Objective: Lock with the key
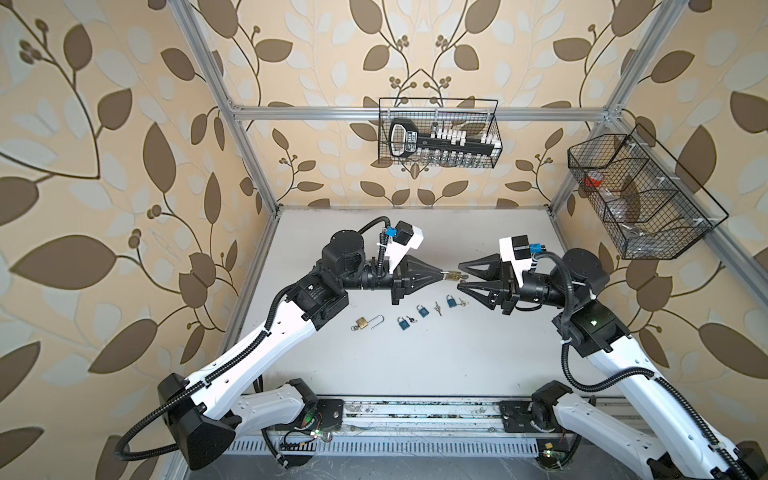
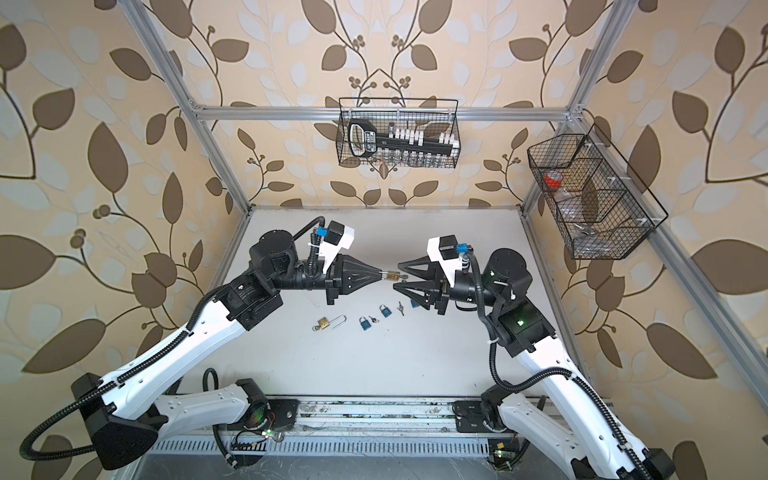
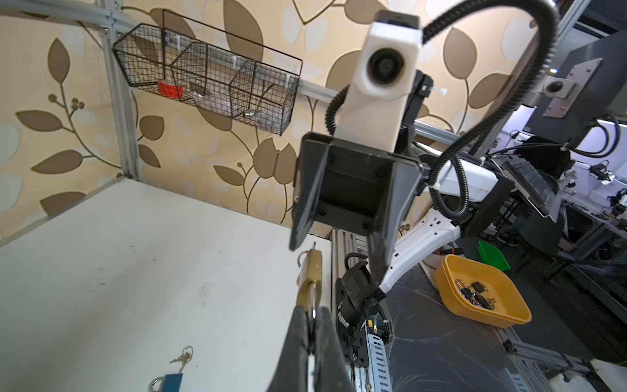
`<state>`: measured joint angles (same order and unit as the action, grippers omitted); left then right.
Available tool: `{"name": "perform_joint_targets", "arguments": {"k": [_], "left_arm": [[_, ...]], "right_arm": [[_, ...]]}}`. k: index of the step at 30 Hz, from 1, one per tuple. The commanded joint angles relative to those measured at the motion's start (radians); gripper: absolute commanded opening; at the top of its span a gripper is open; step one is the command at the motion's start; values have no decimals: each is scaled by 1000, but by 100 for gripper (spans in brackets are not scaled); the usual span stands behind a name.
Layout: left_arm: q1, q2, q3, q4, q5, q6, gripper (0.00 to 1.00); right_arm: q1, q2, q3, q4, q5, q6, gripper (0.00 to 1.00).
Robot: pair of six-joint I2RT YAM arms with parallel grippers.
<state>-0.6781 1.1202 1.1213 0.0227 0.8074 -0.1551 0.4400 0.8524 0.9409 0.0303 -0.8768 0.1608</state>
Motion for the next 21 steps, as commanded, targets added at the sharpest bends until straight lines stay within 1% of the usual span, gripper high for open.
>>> {"name": "perform_joint_targets", "arguments": {"k": [1, 3, 7, 12, 17, 20, 21], "left_arm": [[9, -52, -1, 140, 9, -74, 0], [10, -50, 1, 153, 17, -86, 0], [9, -45, -3, 187, 43, -111, 0], [10, -39, -6, 208, 75, -127, 0], [10, -30, -3, 212, 84, -130, 0], [10, -24, -2, 217, 85, -129, 0], [9, -22, -2, 218, 87, -129, 0]], "right_arm": [[-3, -23, -14, 34, 30, -6, 63], [-3, -20, -14, 42, 27, 3, 66], [-4, 1, -8, 48, 32, 14, 67], [-3, 18, 6, 76, 8, 26, 58], [-3, 19, 10, 126, -31, 48, 55], [-3, 22, 8, 152, -40, 62, 49], [-3, 23, 10, 149, -35, 63, 43]]}}
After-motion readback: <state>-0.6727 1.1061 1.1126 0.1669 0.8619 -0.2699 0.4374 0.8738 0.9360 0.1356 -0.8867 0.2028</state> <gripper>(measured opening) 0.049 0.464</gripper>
